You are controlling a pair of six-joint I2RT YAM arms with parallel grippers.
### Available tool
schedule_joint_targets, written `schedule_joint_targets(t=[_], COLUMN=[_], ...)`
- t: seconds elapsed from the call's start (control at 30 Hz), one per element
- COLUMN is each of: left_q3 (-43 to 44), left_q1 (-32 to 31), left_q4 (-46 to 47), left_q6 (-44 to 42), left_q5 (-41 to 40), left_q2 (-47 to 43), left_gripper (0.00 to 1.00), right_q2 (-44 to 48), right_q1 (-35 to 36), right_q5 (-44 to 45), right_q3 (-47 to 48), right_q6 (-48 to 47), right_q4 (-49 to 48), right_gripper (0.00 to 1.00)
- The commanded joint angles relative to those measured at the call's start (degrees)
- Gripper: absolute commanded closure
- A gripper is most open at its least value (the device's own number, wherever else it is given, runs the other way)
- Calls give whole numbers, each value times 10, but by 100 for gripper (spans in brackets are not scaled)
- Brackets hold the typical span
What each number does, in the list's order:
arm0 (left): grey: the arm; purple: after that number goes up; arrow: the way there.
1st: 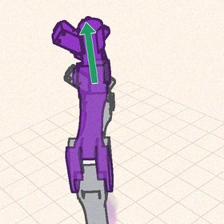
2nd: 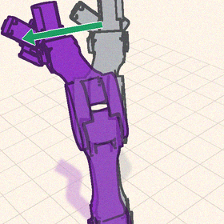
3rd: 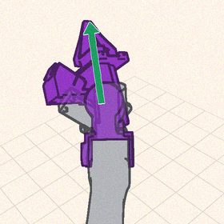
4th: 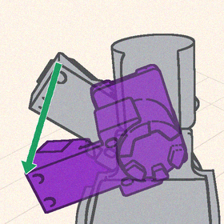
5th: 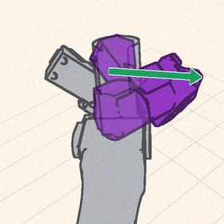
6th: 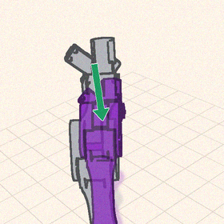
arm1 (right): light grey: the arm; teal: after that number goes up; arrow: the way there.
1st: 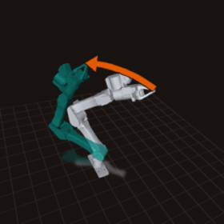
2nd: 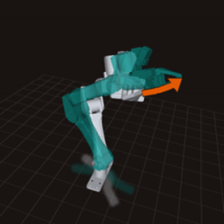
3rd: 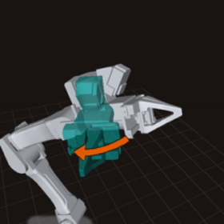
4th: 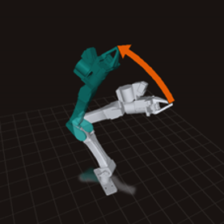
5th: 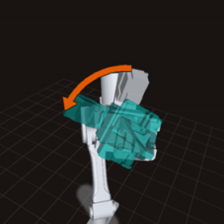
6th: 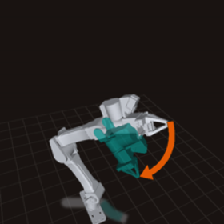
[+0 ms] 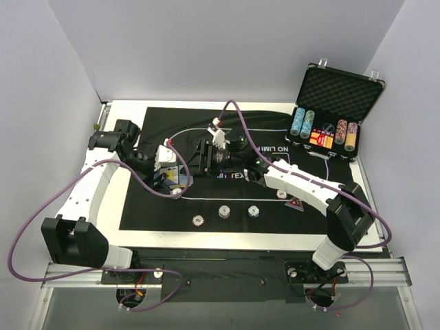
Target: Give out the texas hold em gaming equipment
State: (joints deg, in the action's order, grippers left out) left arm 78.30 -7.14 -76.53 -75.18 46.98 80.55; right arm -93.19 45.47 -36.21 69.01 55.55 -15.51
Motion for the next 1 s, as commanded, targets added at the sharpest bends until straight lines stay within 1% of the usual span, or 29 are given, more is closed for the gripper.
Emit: schedule_joint_targets(t=[0.0,0.33,0.4,0.53,0.6,0.97], left_q3=[-1,4,4,4,4,-4], left_q1=[-9,-9,-10,-10,-12,-12], left_q4=[-54,-48,-47,-41,-42,-33], left_q6=[10,21,25,34,33,42], left_q5=[16,13,14,14,14,25], left_q2=[-19,-23,-25,-31,-33,-42], left_gripper=[99,99,99,99,99,99], right_q2=[-9,-6,-7,-9,-9,27], right_q1=[6,8,8,8,8,-2], right_q5=[3,12,15,22,27,43], right_q3=[38,3,1,3,7,-21], right_q6=[-16,-27,-28,-31,-39,-49], right_q4=[6,24,25,32,46,62], right_gripper=[52,56,59,71,73,75])
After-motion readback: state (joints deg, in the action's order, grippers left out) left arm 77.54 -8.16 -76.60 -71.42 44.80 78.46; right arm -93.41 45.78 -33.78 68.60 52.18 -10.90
